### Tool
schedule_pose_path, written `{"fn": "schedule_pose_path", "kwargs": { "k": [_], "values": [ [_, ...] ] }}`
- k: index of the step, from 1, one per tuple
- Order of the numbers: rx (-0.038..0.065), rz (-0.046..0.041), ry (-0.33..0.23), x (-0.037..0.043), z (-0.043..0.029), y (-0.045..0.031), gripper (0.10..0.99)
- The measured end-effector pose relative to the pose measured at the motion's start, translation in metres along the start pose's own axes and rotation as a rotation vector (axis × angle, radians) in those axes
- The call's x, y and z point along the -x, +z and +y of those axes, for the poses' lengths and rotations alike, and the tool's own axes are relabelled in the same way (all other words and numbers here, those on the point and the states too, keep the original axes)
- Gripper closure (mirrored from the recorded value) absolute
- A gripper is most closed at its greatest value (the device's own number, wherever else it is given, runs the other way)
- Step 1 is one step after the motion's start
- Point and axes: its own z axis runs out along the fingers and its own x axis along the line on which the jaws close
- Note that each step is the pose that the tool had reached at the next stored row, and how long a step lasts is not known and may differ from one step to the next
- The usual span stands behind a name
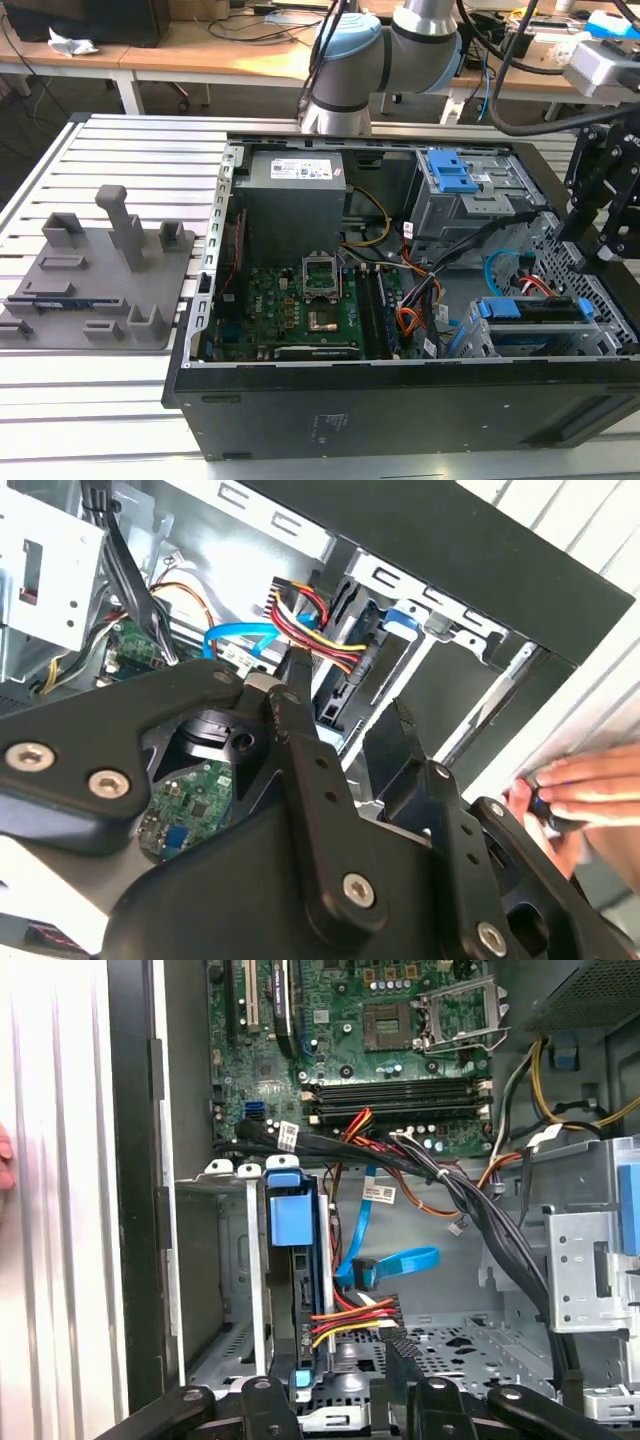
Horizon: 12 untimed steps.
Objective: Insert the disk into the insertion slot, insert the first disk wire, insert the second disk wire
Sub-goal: 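Insert the second disk wire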
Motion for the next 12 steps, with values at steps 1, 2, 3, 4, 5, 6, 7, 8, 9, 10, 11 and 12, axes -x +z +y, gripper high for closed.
{"fn": "schedule_pose_path", "kwargs": {
  "k": [1,2,3,4,5,6,7,8,9,10,11,12],
  "values": [
    [-0.002,0.0261,0.001,0.0047,0.0007,-0.0002,0.604],
    [-0.005,0.0749,0.002,0.0128,0.0023,-0.0002,0.604],
    [-0.006,0.0982,0.003,0.0173,0.0034,-0.0002,0.604],
    [-0.007,0.1096,0.003,0.0196,0.004,-0.0001,0.604],
    [-0.008,0.1216,0.002,0.0221,0.0046,0.0002,0.604],
    [-0.009,0.139,0.0,0.0268,0.0056,0.001,0.604],
    [-0.01,0.1464,-0.001,0.0291,0.0063,0.0015,0.604],
    [-0.011,0.1535,-0.002,0.0322,0.0075,0.0021,0.604],
    [-0.011,0.1598,-0.002,0.0357,0.0098,0.0029,0.604],
    [-0.011,0.1623,-0.002,0.038,0.0124,0.0037,0.604],
    [-0.012,0.1661,-0.002,0.0411,0.0178,0.0054,0.604],
    [-0.012,0.1694,-0.002,0.0422,0.0227,0.0066,0.604]
  ]
}}
